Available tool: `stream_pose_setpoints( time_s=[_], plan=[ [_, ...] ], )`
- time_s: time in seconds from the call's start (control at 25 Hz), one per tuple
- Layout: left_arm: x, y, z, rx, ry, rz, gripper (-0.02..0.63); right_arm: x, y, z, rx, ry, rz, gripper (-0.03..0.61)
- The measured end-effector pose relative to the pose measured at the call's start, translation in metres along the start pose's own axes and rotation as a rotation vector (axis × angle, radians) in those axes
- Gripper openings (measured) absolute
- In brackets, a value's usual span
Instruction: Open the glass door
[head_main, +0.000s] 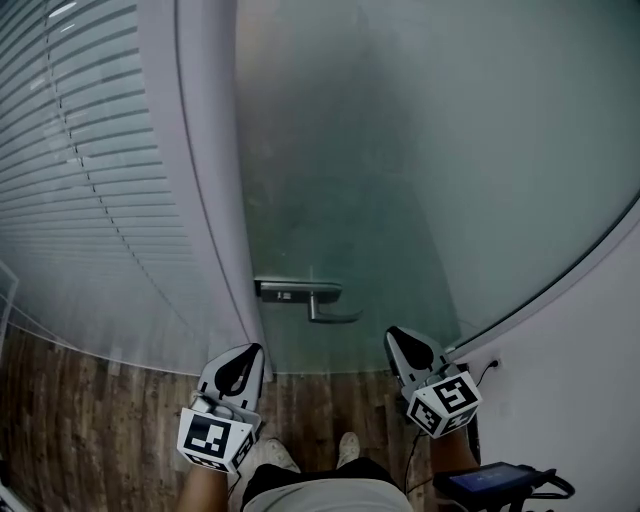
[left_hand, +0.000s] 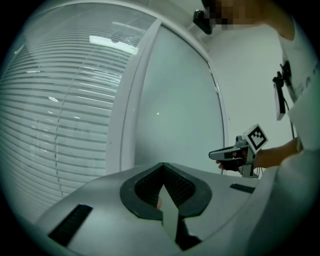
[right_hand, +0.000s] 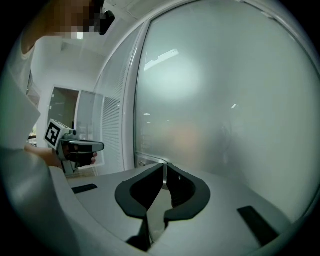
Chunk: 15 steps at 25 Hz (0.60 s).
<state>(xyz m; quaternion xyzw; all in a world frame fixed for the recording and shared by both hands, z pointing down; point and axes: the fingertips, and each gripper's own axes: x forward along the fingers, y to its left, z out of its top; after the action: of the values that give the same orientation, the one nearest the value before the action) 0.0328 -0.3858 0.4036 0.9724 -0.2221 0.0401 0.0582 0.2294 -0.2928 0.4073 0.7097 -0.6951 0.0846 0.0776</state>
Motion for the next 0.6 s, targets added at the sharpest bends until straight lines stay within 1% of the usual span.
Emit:
stream_pose_setpoints(
  time_s=[0.08, 0.12, 0.24, 0.32, 0.36, 0.48, 0.6],
  plan=[
    [0.001, -0.004, 0.0, -0.006, 0.004, 0.01, 0.0, 0.007, -0.001, -0.007, -0.006, 0.025, 0.036, 0.005],
    [0.001, -0.006, -0.001, -0.01, 0.007, 0.019, 0.0, 0.011, -0.002, -0.01, -0.012, 0.038, 0.058, 0.018],
    [0.004, -0.01, -0.003, -0.022, 0.018, 0.052, 0.0, 0.024, -0.001, -0.02, -0.027, 0.074, 0.138, 0.061],
    [0.003, -0.012, -0.005, -0.022, 0.033, 0.073, 0.0, 0.033, 0.004, -0.028, -0.051, 0.1, 0.193, 0.108],
    [0.002, -0.013, -0.006, -0.019, 0.042, 0.083, 0.0, 0.038, 0.006, -0.031, -0.065, 0.113, 0.213, 0.119],
    [0.004, -0.015, -0.006, -0.013, 0.058, 0.108, 0.0, 0.052, 0.004, -0.04, -0.121, 0.163, 0.238, 0.14],
    [0.004, -0.017, -0.008, -0.009, 0.074, 0.128, 0.0, 0.064, 0.0, -0.055, -0.204, 0.241, 0.256, 0.143]
  ],
)
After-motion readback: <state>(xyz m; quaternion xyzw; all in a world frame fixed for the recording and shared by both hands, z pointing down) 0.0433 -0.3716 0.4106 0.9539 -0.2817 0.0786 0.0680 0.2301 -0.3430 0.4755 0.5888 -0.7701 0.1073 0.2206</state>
